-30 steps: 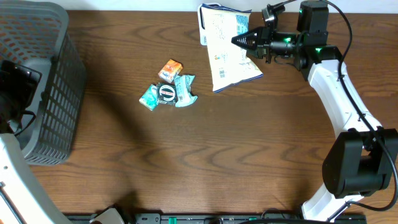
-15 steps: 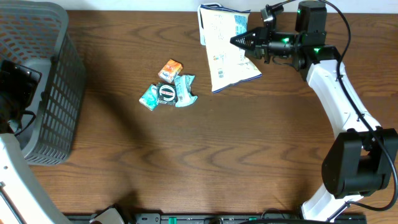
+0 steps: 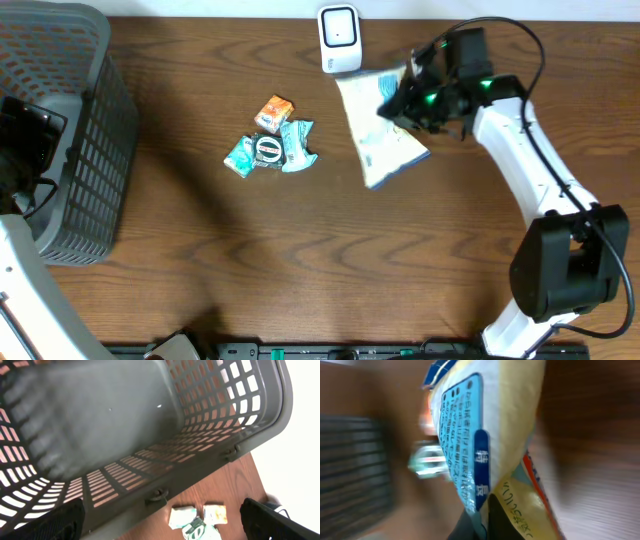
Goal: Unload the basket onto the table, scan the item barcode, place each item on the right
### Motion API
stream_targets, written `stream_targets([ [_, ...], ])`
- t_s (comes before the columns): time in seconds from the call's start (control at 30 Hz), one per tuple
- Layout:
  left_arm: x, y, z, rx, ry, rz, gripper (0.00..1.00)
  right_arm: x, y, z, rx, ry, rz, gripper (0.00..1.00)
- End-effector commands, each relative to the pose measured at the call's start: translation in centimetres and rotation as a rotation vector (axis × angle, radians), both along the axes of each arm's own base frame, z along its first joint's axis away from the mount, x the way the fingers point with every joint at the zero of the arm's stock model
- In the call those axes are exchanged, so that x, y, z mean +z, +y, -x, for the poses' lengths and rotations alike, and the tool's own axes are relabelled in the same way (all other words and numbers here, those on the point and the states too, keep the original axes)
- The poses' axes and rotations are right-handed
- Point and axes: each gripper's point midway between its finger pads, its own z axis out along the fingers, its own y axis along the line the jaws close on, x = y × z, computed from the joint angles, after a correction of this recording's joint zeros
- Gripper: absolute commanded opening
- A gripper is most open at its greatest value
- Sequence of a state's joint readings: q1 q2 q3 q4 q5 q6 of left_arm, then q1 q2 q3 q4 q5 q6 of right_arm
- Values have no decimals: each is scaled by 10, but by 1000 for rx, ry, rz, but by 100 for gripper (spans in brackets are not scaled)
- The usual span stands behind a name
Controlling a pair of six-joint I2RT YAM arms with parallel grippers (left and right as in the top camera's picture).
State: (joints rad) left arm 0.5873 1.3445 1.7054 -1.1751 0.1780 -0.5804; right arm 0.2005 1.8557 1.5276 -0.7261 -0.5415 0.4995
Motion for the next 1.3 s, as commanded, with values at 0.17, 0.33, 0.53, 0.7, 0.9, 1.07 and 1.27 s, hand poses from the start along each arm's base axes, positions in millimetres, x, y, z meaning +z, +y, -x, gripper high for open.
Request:
stream_targets([
  [0.17, 7, 1, 2, 13, -16, -9, 98, -5, -92, -2, -88, -216, 1026, 1],
  [0.33, 7, 1, 2, 13, -16, -9, 97, -6, -89, 3, -79, -258, 1247, 1],
  [0.53, 7, 1, 2, 13, -16, -9, 98, -56, -61, 12, 57, -178, 1208, 1],
  [0.7, 7, 1, 2, 13, -16, -9, 98, -90, -10, 35, 219, -115, 1044, 1],
  [0.9, 7, 1, 2, 13, -16, -10, 98, -80, 35, 58, 331, -122, 937, 21],
  [1.07, 7, 1, 2, 13, -16, -9, 97, -71, 62, 69, 387, -133, 872, 59],
  [1.27, 7, 1, 2, 13, -16, -9, 98, -57, 65, 62, 310, -91, 775, 82],
])
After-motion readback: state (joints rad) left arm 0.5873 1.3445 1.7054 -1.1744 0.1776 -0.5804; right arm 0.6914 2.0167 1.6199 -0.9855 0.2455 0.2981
